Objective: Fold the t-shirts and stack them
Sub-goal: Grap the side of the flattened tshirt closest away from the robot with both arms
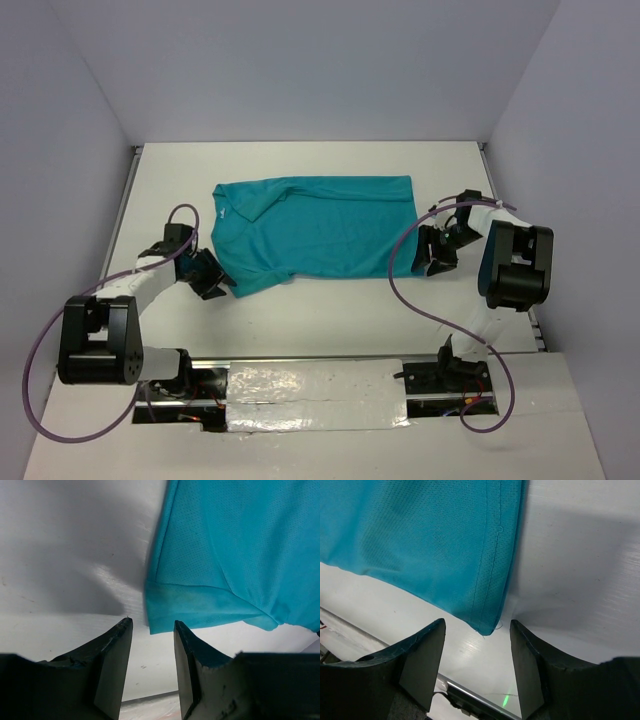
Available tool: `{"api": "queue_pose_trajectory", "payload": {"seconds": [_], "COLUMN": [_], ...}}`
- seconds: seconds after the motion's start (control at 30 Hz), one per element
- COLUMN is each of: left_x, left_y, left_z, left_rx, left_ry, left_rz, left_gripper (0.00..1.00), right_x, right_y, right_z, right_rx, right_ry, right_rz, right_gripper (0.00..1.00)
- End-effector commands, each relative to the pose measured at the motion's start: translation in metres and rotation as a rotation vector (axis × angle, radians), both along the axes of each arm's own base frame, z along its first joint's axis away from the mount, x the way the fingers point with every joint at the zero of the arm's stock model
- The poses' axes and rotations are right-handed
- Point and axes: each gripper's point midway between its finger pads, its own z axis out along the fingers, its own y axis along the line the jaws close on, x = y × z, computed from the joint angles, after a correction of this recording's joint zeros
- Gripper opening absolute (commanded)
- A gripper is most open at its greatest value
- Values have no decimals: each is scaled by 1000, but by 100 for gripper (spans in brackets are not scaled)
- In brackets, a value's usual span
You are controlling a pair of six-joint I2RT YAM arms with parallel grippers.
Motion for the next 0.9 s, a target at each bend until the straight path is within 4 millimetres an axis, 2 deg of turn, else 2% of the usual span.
{"api": "queue_pose_trajectory", "payload": {"seconds": [0.0,0.3,0.47,0.63,0.87], "left_x": [16,33,31,24,21], "left_y": [4,12,9,10,10], "left_z": [5,-7,-17,-25,-22], "left_rx": [16,72,67,87,91], "left_ry": [-50,-49,-25,8,-3], "left_rz": [-6,-30,-44,-43,-48], "left_gripper": [51,50,48,30,19], "right_x": [12,9,9,8,7], "right_y": [-1,1,1,2,4], "right_z": [8,9,8,6,6], "right_rx": [15,28,28,35,49], "right_ry": [-40,-27,-24,-7,2], "right_rz": [-8,2,1,-1,3], "right_gripper": [62,62,62,60,58]}}
